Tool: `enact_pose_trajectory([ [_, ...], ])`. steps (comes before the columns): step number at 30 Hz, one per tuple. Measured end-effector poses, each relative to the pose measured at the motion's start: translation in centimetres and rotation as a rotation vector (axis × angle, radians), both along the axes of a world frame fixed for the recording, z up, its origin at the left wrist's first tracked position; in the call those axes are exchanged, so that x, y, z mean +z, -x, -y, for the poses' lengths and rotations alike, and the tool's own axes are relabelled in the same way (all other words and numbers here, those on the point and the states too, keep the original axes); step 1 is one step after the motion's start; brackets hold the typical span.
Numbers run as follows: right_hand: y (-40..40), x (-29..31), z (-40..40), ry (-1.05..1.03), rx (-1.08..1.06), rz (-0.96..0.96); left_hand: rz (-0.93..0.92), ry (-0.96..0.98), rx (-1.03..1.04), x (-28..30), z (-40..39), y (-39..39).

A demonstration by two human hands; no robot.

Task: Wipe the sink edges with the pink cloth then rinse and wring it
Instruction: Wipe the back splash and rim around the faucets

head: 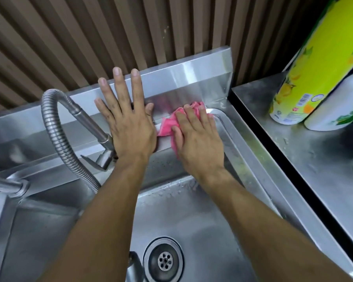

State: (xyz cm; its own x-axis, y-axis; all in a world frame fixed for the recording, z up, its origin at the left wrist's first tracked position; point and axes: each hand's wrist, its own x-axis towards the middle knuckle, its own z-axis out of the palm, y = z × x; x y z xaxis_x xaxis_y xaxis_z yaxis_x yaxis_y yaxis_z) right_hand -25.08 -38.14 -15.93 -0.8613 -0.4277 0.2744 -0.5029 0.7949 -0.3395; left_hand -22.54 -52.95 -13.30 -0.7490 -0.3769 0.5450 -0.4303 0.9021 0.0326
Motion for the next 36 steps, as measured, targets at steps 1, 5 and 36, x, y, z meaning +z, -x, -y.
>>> enact_pose_trajectory([
  [1, -0.8, 0.1, 0.9, 0.018, -0.068, 0.019, -0.013, 0.0, -0.004, -0.2, 0.1, 0.1],
  [5, -2.6, -0.2, 3.0, 0.002, -0.08, 0.044, -0.045, -0.011, -0.008, -0.3, 0.2, 0.3],
  [36, 3.9, 7.2, 0.5, 0.743, -0.265, -0.129, -0.18, -0.073, -0.095, -2.3, 0.2, 0.3],
])
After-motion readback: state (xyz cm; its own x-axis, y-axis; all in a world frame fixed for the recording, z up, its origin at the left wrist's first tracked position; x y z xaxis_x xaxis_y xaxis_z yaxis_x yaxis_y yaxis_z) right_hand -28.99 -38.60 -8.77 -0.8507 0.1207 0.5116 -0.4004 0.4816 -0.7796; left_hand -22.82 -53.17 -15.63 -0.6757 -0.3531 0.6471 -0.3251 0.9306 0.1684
